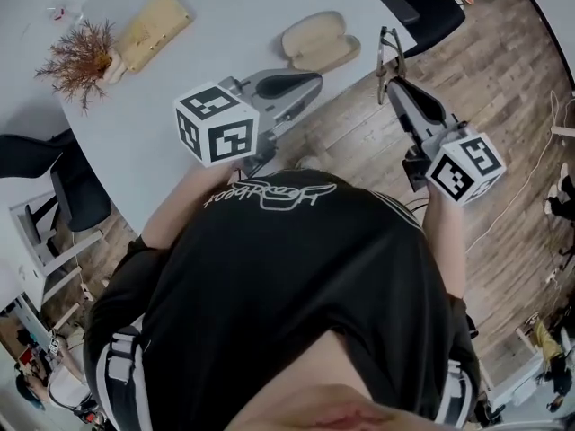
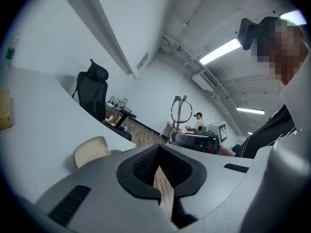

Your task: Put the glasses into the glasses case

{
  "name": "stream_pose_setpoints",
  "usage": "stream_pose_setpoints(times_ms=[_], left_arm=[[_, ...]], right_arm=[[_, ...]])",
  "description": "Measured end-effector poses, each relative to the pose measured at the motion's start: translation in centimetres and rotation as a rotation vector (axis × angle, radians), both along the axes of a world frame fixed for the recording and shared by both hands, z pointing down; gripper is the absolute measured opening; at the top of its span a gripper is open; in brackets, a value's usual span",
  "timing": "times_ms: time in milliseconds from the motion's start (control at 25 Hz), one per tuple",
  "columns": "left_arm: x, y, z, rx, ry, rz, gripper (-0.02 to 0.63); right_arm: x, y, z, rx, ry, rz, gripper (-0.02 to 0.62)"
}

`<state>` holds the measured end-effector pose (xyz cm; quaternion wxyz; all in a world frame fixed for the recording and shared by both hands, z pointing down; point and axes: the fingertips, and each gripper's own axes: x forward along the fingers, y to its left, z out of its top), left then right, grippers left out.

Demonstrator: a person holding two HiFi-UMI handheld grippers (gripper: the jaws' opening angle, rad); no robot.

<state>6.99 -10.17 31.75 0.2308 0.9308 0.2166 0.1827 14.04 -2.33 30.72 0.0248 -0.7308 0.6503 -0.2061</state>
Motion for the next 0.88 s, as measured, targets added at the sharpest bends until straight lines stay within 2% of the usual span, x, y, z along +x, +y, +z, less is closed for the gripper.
stream_pose_setpoints(times_ms=[240,360,720,880], left_arm=[[0.6,-3.0,1.3,-0.035,-0.022,-0.079,0.006],[0.9,-3.7,1.5,-0.039,-0.028,-0.125,0.006],[1.1,-7.1,2.3,-0.045,-0.076,-0.350,0.006],[0.8,-8.0,2.6,-0.059,-0.078,-0.460,0.006]], right_arm=[[2.3,-2.6,1.7,-0.059,0.017,-0.040,0.031],[3.3,-3.6,2.2,-0.058,0.007,-0.076,0.031],[6.3,-7.9,3.5,-0.086,-0.008,-0.267,0.031],[6.9,-9.5,4.4,-0.124,0.037,-0.372,0.031]])
